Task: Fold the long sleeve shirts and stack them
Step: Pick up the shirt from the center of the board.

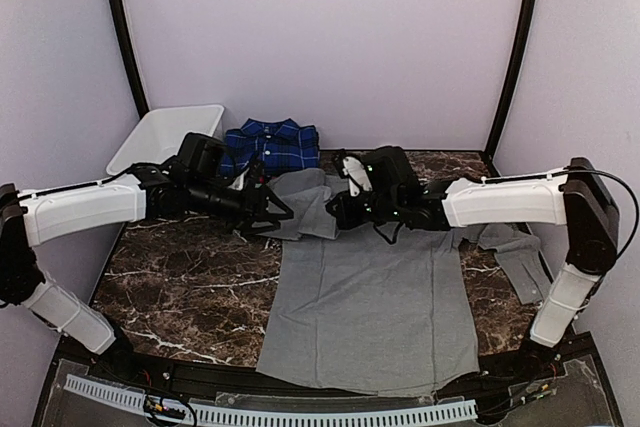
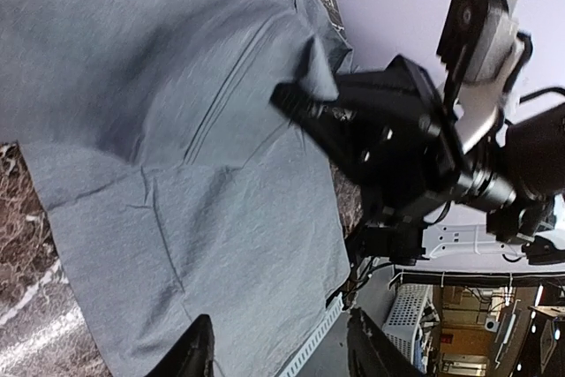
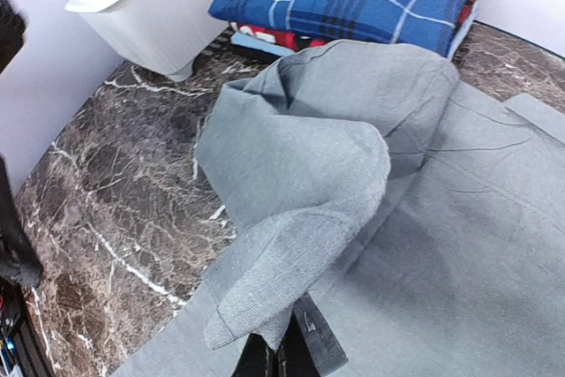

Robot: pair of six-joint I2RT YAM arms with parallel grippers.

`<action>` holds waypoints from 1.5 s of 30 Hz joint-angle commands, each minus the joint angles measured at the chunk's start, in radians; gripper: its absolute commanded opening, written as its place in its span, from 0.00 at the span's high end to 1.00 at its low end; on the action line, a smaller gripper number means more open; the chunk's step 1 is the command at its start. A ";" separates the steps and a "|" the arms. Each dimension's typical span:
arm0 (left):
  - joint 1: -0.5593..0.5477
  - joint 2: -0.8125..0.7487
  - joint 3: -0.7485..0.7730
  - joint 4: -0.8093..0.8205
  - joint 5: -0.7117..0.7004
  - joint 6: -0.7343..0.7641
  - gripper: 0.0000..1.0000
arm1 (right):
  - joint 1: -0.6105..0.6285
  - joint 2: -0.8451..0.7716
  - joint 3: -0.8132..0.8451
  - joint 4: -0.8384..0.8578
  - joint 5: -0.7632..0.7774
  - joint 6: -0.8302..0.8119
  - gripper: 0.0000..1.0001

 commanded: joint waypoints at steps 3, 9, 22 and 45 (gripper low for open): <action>-0.043 -0.156 -0.186 -0.151 -0.115 0.013 0.51 | -0.045 -0.006 0.091 -0.080 -0.023 -0.016 1.00; -0.202 -0.285 -0.423 -0.135 -0.212 -0.125 0.56 | -0.057 -0.014 0.136 -0.136 -0.029 -0.031 1.00; -0.595 -0.275 -0.509 -0.171 -0.473 -0.362 0.65 | -0.059 -0.083 0.143 -0.166 -0.018 -0.032 1.00; -0.766 0.072 -0.216 -0.444 -0.736 -0.414 0.74 | -0.059 -0.182 0.103 -0.195 -0.040 0.006 1.00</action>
